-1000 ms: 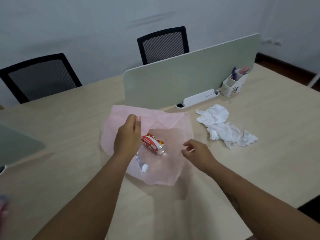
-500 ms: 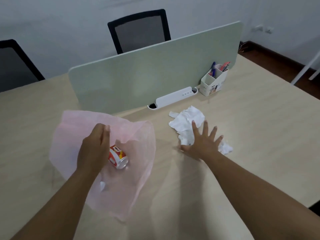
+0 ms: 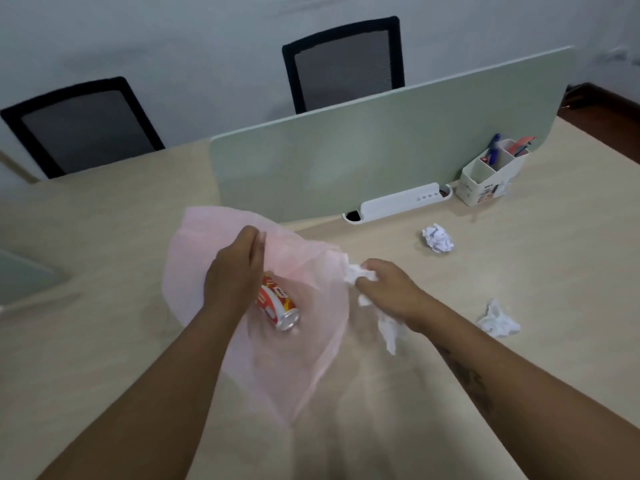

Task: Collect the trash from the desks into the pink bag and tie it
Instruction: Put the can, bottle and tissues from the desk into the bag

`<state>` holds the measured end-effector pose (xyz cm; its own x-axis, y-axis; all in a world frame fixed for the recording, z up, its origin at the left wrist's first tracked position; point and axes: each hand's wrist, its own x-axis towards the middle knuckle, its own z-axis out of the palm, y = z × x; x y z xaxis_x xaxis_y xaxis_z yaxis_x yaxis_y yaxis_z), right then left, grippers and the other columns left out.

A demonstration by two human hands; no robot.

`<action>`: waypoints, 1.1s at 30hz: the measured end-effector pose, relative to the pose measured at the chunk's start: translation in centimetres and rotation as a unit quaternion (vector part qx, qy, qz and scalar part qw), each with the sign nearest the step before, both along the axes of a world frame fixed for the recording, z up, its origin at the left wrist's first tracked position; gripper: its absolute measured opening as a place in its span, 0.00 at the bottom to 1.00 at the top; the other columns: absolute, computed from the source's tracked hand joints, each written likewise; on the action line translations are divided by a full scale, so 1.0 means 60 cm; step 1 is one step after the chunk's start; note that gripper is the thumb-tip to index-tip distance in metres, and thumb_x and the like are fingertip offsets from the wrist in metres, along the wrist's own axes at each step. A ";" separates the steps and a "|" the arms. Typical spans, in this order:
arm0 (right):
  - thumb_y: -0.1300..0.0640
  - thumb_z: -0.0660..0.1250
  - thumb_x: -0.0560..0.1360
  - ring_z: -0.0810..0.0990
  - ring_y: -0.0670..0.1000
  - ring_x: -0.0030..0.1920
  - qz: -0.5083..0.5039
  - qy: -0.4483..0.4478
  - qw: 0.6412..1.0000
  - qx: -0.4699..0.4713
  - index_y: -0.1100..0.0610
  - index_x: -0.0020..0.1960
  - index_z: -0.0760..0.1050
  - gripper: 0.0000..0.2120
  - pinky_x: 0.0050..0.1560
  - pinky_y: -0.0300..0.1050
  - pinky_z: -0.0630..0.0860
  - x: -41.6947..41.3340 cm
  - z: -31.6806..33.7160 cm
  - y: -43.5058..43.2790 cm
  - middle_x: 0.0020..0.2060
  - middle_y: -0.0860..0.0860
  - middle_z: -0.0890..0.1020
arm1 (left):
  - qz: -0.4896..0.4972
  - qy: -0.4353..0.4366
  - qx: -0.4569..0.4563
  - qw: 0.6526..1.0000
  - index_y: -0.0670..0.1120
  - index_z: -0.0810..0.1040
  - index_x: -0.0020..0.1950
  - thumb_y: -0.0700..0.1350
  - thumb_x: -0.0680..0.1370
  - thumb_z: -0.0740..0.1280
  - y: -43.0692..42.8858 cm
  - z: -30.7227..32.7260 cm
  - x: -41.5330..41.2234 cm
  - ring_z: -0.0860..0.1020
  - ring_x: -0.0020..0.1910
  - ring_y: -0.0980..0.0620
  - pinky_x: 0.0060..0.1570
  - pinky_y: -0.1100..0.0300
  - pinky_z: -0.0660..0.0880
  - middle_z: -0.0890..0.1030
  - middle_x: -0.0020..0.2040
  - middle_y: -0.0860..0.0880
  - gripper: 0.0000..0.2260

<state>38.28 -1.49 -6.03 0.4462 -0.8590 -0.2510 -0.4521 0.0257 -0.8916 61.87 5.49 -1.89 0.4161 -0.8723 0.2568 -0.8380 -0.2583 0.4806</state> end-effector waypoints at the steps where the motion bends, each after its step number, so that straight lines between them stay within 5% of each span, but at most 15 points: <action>1: 0.57 0.64 0.76 0.80 0.47 0.37 0.058 -0.014 0.998 0.022 0.60 0.47 0.76 0.06 0.35 0.38 0.73 0.032 0.032 0.023 0.41 0.52 0.82 | 0.001 0.003 -0.008 1.000 0.51 0.64 0.43 0.55 0.84 0.53 0.003 0.008 0.007 0.75 0.37 0.38 0.36 0.48 0.74 0.76 0.35 0.44 0.13; 5: 0.61 0.63 0.76 0.78 0.49 0.39 0.156 -0.029 0.987 0.005 0.58 0.44 0.76 0.04 0.36 0.35 0.74 0.166 0.090 0.090 0.41 0.48 0.79 | -0.009 0.025 -0.037 0.999 0.49 0.64 0.41 0.54 0.84 0.53 0.016 0.031 0.033 0.74 0.34 0.41 0.33 0.50 0.70 0.73 0.31 0.48 0.14; 8: 0.58 0.62 0.75 0.77 0.48 0.39 0.056 -0.087 0.995 -0.004 0.52 0.39 0.72 0.07 0.35 0.38 0.70 0.229 0.107 0.120 0.41 0.49 0.78 | -0.019 0.048 -0.046 0.998 0.48 0.64 0.41 0.54 0.84 0.53 0.029 0.050 0.060 0.72 0.32 0.44 0.32 0.51 0.69 0.72 0.31 0.49 0.15; 12: 0.58 0.65 0.75 0.71 0.39 0.26 -0.054 -0.134 0.989 -0.033 0.55 0.39 0.72 0.07 0.29 0.33 0.67 0.214 0.124 0.147 0.31 0.47 0.76 | -0.019 0.088 -0.050 0.995 0.49 0.64 0.40 0.54 0.84 0.53 0.044 0.065 0.093 0.67 0.31 0.50 0.33 0.54 0.65 0.69 0.30 0.52 0.15; 18: 0.58 0.63 0.78 0.77 0.53 0.38 -0.028 -0.241 0.964 0.107 0.66 0.54 0.77 0.12 0.40 0.45 0.74 0.168 0.171 0.161 0.40 0.57 0.80 | -0.056 0.130 -0.042 0.989 0.46 0.68 0.44 0.54 0.84 0.53 0.066 0.074 0.114 0.66 0.31 0.52 0.33 0.55 0.63 0.68 0.30 0.53 0.15; 25: 0.56 0.66 0.76 0.79 0.52 0.38 0.052 -0.344 0.908 0.233 0.56 0.46 0.79 0.05 0.42 0.46 0.74 0.173 0.206 0.182 0.39 0.54 0.80 | -0.088 0.209 -0.047 0.973 0.43 0.70 0.46 0.53 0.84 0.56 0.091 0.086 0.135 0.62 0.28 0.54 0.32 0.56 0.62 0.66 0.30 0.54 0.15; 27: 0.57 0.69 0.72 0.77 0.53 0.37 0.033 -0.300 0.927 0.225 0.56 0.48 0.75 0.06 0.41 0.48 0.71 0.187 0.188 0.165 0.38 0.54 0.78 | -0.095 0.219 -0.054 0.970 0.42 0.70 0.46 0.53 0.84 0.56 0.100 0.089 0.142 0.62 0.29 0.55 0.32 0.59 0.62 0.66 0.31 0.54 0.15; 31: 0.59 0.63 0.71 0.74 0.52 0.33 -0.044 -0.061 0.991 0.111 0.57 0.40 0.74 0.03 0.36 0.42 0.70 0.239 0.116 0.141 0.36 0.55 0.77 | -0.082 0.206 -0.046 0.974 0.44 0.71 0.47 0.52 0.84 0.55 0.116 0.095 0.147 0.62 0.27 0.56 0.27 0.64 0.61 0.67 0.33 0.51 0.14; 33: 0.56 0.65 0.73 0.76 0.51 0.39 -0.029 -0.002 0.999 0.040 0.55 0.48 0.77 0.05 0.37 0.42 0.72 0.265 0.085 0.138 0.44 0.53 0.79 | -0.084 0.195 -0.037 0.976 0.44 0.71 0.47 0.52 0.84 0.54 0.122 0.091 0.150 0.62 0.29 0.54 0.31 0.60 0.62 0.67 0.33 0.50 0.14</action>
<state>54.18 6.77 -0.94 0.3971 -0.8608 -0.3183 -0.4436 0.1236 -0.8877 70.86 12.82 3.57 0.3467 -0.9219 0.1726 -0.6155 -0.0848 0.7836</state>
